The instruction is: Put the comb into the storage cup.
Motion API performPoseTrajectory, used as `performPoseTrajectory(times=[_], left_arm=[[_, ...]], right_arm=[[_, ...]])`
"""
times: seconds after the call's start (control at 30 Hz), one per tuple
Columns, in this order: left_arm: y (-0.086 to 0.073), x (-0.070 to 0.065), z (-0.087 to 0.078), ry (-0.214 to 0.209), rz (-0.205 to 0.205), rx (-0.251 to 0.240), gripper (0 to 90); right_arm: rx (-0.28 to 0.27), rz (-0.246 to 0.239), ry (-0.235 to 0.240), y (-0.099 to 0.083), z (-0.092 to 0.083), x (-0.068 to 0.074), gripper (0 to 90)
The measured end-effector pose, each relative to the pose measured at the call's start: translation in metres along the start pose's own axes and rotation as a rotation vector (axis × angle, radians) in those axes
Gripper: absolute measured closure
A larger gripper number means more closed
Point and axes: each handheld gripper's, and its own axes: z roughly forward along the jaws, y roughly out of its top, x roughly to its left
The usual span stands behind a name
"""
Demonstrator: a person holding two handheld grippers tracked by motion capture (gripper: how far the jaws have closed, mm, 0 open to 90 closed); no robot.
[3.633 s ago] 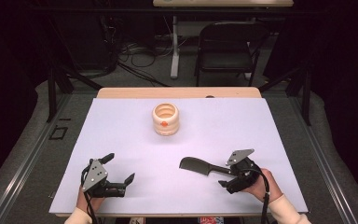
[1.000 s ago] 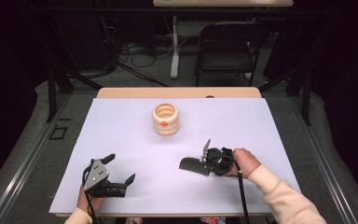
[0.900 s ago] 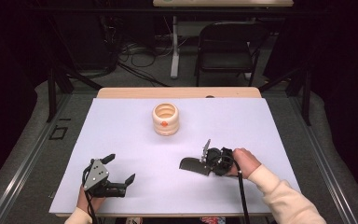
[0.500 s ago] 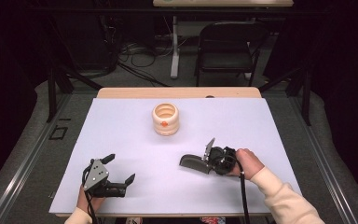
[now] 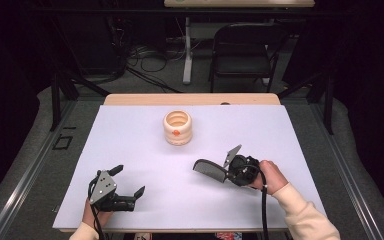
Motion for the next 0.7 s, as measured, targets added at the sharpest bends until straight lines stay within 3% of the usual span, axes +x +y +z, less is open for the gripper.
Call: performPoseTrajectory(times=[0.7], left_arm=[[-0.001,0.001,-0.001,0.004,-0.003,-0.004,0.2]], right_arm=[[-0.138,0.061,0.026,-0.011,-0.011,0.005,71.9]])
